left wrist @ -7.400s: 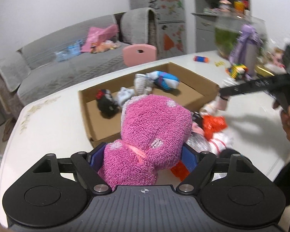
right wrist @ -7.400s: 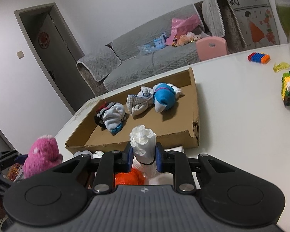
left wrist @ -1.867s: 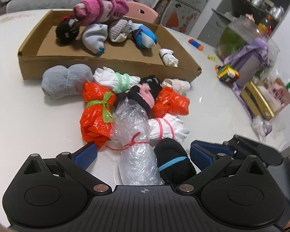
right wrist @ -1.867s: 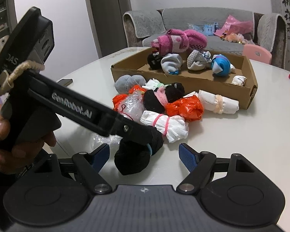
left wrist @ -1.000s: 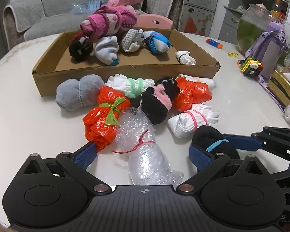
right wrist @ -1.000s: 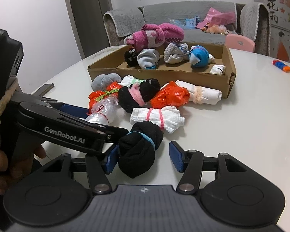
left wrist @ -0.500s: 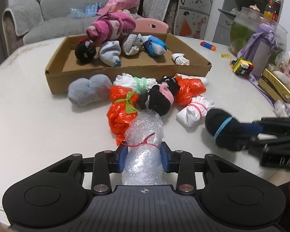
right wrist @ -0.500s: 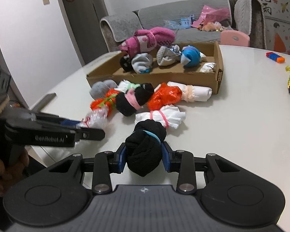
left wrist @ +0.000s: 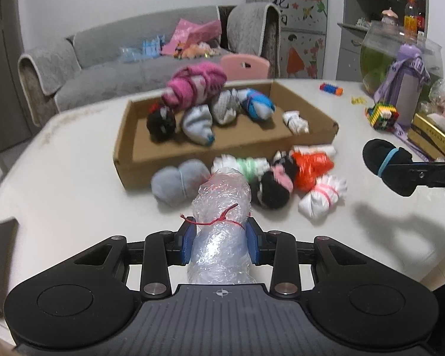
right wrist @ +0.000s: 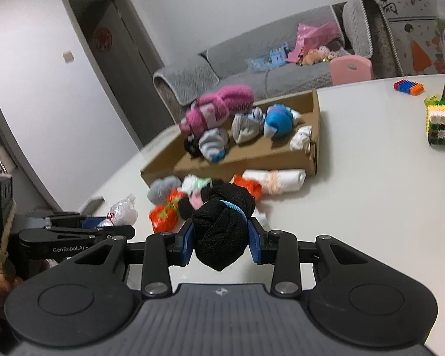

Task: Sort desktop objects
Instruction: 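Grasp the bubble-wrapped item with the left gripper while the right grasps the black blue-band sock, then carry the bubble-wrapped item and the black sock over the box with both grippers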

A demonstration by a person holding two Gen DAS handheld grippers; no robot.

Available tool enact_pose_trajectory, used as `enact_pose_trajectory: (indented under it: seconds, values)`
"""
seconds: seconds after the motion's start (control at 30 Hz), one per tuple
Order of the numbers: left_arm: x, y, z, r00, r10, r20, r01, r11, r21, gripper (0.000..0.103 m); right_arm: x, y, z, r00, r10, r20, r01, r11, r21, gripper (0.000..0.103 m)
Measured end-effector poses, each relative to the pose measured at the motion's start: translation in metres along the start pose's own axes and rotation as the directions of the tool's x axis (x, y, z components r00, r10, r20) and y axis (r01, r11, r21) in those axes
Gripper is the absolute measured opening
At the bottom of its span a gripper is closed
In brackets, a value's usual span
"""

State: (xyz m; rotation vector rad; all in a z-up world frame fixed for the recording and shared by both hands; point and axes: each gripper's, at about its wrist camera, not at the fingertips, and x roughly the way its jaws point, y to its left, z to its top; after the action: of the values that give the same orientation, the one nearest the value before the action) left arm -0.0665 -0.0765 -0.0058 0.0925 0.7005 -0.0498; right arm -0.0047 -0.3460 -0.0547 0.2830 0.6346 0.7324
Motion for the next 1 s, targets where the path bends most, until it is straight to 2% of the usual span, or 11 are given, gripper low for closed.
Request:
enact_pose_trajectory:
  seconds: [0.27, 0.53, 0.83, 1.0]
  values:
    - [-0.004, 0.007, 0.028, 0.998, 0.018, 0.065, -0.020, 1.000, 0.022, 0.042, -0.010, -0.021, 0.021, 0.995, 0.050, 0.089, -0.058, 0.995, 0.082, 0.033]
    - [0.007, 0.012, 0.057, 0.994, 0.016, 0.108, -0.021, 0.999, 0.042, 0.042, -0.011, -0.035, 0.051, 0.986, 0.078, 0.146, -0.095, 0.989, 0.113, 0.033]
    - [0.033, 0.019, 0.088, 0.990, -0.004, 0.138, -0.003, 0.998, 0.055, 0.043, 0.008, -0.046, 0.088, 0.980, 0.106, 0.167, -0.125, 0.986, 0.107, 0.033]
    - [0.057, 0.028, 0.108, 0.989, -0.021, 0.143, 0.014, 0.999, 0.049, 0.043, 0.029, -0.048, 0.100, 0.983, 0.121, 0.137, -0.136, 0.985, 0.106, 0.033]
